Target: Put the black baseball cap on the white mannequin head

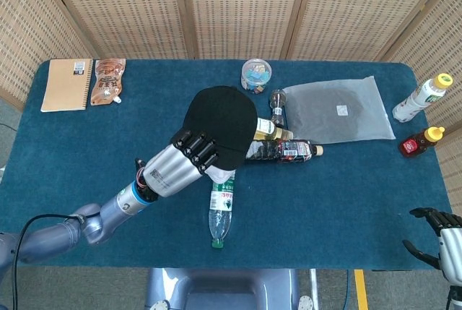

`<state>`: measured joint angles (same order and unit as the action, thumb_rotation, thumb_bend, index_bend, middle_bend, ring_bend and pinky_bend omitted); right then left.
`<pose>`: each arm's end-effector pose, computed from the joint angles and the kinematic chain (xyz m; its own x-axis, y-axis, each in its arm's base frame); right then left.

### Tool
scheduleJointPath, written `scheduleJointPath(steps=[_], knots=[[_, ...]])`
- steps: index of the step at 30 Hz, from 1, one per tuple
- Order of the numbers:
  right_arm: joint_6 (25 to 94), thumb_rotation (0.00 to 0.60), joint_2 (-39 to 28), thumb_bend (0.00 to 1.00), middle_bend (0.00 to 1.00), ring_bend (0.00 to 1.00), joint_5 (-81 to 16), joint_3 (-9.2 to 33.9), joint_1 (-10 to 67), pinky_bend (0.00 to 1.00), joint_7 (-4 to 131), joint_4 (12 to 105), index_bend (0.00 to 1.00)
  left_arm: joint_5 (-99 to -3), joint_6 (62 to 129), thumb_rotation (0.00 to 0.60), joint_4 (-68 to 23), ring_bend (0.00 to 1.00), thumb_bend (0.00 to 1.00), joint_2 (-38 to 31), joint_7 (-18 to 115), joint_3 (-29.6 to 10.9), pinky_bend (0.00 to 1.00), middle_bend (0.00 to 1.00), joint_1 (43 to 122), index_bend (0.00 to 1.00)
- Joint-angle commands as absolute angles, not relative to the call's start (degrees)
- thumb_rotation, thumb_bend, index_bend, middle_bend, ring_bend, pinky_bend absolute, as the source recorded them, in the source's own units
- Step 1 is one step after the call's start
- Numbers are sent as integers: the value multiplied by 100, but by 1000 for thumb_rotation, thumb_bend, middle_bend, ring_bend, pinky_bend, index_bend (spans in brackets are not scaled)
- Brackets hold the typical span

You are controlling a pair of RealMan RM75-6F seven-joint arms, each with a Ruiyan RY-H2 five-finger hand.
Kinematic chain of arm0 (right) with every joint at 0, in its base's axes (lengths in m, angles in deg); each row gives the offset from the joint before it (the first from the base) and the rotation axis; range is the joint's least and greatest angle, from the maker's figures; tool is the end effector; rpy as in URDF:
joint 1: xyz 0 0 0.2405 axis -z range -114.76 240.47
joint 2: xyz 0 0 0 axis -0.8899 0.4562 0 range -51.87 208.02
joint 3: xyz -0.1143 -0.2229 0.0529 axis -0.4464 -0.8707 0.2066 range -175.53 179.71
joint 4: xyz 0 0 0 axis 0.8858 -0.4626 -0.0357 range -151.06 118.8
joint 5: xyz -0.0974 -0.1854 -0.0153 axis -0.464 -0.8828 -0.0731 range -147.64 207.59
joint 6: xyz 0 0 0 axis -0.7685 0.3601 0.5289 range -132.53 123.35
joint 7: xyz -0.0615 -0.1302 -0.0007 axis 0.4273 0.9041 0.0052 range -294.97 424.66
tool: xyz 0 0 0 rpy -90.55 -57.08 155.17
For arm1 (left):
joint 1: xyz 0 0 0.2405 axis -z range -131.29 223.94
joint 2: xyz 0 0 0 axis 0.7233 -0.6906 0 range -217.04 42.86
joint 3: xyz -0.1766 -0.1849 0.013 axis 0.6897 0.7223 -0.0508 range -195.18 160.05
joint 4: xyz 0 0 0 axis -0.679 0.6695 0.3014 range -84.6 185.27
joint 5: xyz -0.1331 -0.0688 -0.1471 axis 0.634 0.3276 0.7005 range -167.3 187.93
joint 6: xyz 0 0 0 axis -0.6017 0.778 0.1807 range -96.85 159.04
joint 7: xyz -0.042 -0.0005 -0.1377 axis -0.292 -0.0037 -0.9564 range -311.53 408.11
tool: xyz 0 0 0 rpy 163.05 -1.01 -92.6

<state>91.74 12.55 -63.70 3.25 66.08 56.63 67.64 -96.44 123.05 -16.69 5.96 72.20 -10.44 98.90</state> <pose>-0.3308 -0.1283 0.1777 0.3788 0.0986 0.9202 -0.9233 -0.0280 0.3831 -0.0460 0.3269 0.0386 0.2228 -0.6720 0.7063 0.2927 -0.6450 -0.7059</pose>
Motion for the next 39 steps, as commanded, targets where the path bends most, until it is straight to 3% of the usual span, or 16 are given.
scheduleJointPath(steps=[1,14,16,20,29,39], knots=[[9181,600,1245,158,424,443,-6375,324,6610,417,5651,6748,366,-9685,12241,600,-1686,416,561,578,7288,-1128,665,473,9808,710],[9194,600,1245,158,424,443,-6405,314,6611,418,5669,6763,366,-9702,12077,600,-1682,381,486,638,7469,-1222,632,474,9595,708],[9200,600,1246,158,424,443,-6401,316,6613,418,5671,6767,366,-9692,12082,600,-1727,358,442,625,7480,-1240,614,473,9531,671],[9209,600,1243,157,424,443,-6415,316,6611,418,5656,6753,366,-9548,11952,600,-2007,292,369,538,7669,-1235,576,412,9388,501],[9217,600,1243,158,424,444,-6427,319,6605,419,5659,6753,366,-9357,11732,600,-2636,180,302,328,7973,-1213,507,276,9156,234],[9222,600,1252,157,424,444,-6441,321,6596,419,5669,6772,366,-9081,11432,600,-3525,108,264,-99,8389,-1277,457,202,8818,127]])
